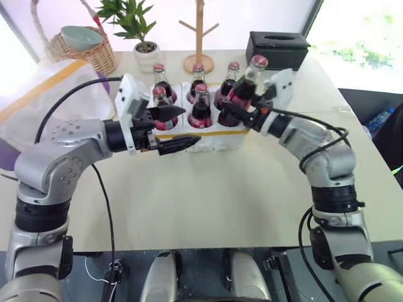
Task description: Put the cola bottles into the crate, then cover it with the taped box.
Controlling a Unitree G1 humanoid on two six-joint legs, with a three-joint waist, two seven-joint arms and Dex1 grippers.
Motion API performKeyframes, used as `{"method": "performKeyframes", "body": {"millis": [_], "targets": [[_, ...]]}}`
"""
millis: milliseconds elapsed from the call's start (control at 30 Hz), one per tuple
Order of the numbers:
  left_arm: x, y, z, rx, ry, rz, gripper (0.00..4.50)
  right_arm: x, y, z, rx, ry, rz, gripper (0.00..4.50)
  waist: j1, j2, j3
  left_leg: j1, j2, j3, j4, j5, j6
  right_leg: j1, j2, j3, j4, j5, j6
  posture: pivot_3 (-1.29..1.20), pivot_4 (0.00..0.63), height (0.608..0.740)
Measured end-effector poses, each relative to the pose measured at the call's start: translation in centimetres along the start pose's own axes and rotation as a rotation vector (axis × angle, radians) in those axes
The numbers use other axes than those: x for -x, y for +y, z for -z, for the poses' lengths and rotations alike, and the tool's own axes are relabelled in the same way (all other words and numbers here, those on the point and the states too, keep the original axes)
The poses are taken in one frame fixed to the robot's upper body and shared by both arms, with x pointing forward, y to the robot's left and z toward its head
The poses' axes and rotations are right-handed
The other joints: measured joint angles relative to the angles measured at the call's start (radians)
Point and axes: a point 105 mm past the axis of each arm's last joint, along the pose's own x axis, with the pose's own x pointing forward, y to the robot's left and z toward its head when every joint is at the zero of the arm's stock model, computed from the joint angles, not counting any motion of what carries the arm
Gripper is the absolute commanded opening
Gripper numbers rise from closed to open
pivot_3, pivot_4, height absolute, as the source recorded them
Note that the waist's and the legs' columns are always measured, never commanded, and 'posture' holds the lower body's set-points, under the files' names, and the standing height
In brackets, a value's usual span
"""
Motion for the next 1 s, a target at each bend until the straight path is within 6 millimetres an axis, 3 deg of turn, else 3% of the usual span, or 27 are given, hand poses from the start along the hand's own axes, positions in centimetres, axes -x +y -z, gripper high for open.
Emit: {"method": "performKeyframes", "body": {"millis": [133, 200, 267, 367, 467, 567, 667, 800, 900, 1000], "targets": [[0.0, -0.1, -0.1, -0.008, 0.002, 0.0, 4.5, -0.5, -0.4, 2.0, 0.016, 0.071, 0.01, 2.79, 0.003, 0.0, 0.0, 0.0, 0.0, 0.0, 0.0, 0.0, 0.0, 0.0, 0.0, 0.0, 0.0, 0.0, 0.0, 0.0, 0.15, 0.736], [0.1, 0.0, -0.1, -0.011, 0.008, -0.004, 4.5, -0.6, -0.5, 2.2, 0.036, 0.08, 0.008, 3.85, 0.002, -0.001, 0.0, 0.0, 0.0, 0.0, 0.001, 0.0, 0.0, 0.001, 0.0, 0.0, 0.0, 0.0, 0.0, 0.0, 0.15, 0.736], [0.4, 0.0, 0.1, -0.013, 0.02, -0.008, 4.5, -0.9, -0.3, 2.1, 0.044, 0.08, -0.014, 4.45, 0.001, -0.001, -0.001, 0.001, 0.0, 0.0, 0.001, 0.0, 0.0, 0.001, 0.0, 0.0, 0.0, 0.0, 0.0, 0.0, 0.15, 0.736], [1.2, 0.3, 0.4, -0.016, 0.057, -0.029, 4.5, -1.0, -0.1, 2.0, 0.052, 0.084, -0.044, 4.45, 0.0, -0.001, -0.001, 0.001, 0.0, 0.0, 0.0, 0.0, 0.0, 0.001, 0.0, 0.0, 0.001, 0.0, 0.0, 0.0, 0.15, 0.736], [3.4, 1.0, 0.6, -0.022, 0.125, -0.076, 4.5, 0.0, -0.1, 1.4, 0.076, 0.111, -0.104, 4.45, 0.0, 0.0, 0.0, 0.001, 0.0, 0.0, 0.0, 0.0, 0.0, 0.0, 0.0, 0.0, 0.001, 0.0, 0.0, 0.0, 0.15, 0.736], [6.4, 1.4, 0.6, -0.036, 0.218, -0.128, 4.5, 2.1, -0.4, -1.3, 0.121, 0.108, -0.191, 4.45, 0.002, 0.0, 0.0, 0.0, 0.0, 0.0, -0.001, 0.0, 0.0, -0.001, 0.0, 0.0, -0.001, 0.0, 0.0, 0.0, 0.15, 0.736], [10.1, 1.6, 0.0, -0.056, 0.329, -0.167, 4.5, 4.8, -0.8, -6.0, 0.173, 0.054, -0.27, 4.45, 0.002, 0.0, 0.001, 0.0, 0.0, 0.001, -0.002, 0.0, 0.0, -0.001, 0.0, 0.0, -0.001, 0.0, 0.0, 0.0, 0.15, 0.736], [17.2, 3.0, -1.3, -0.039, 0.536, -0.283, 4.5, 8.6, -1.0, -11.5, 0.217, 0.01, -0.354, 4.45, 0.0, 0.0, 0.001, 0.001, 0.001, 0.002, -0.003, 0.0, 0.0, -0.002, 0.0, -0.001, -0.001, -0.002, -0.002, 0.0, 0.15, 0.736], [22.0, 3.5, -1.7, -0.032, 0.683, -0.334, 4.5, 9.6, -0.4, -13.0, 0.224, -0.005, -0.411, 4.45, -0.004, 0.001, 0.001, 0.002, 0.002, 0.004, -0.004, 0.0, 0.0, -0.003, 0.0, -0.001, -0.001, -0.003, -0.004, 0.0, 0.15, 0.736], [27.2, 5.3, -1.7, -0.106, 0.854, -0.466, 4.5, 10.0, 0.1, -13.2, 0.228, 0.0, -0.462, 4.45, -0.004, 0.0, 0.001, 0.001, 0.002, 0.004, -0.005, 0.0, 0.0, -0.004, 0.0, -0.001, 0.0, -0.003, -0.004, 0.0, 0.15, 0.736]]}}
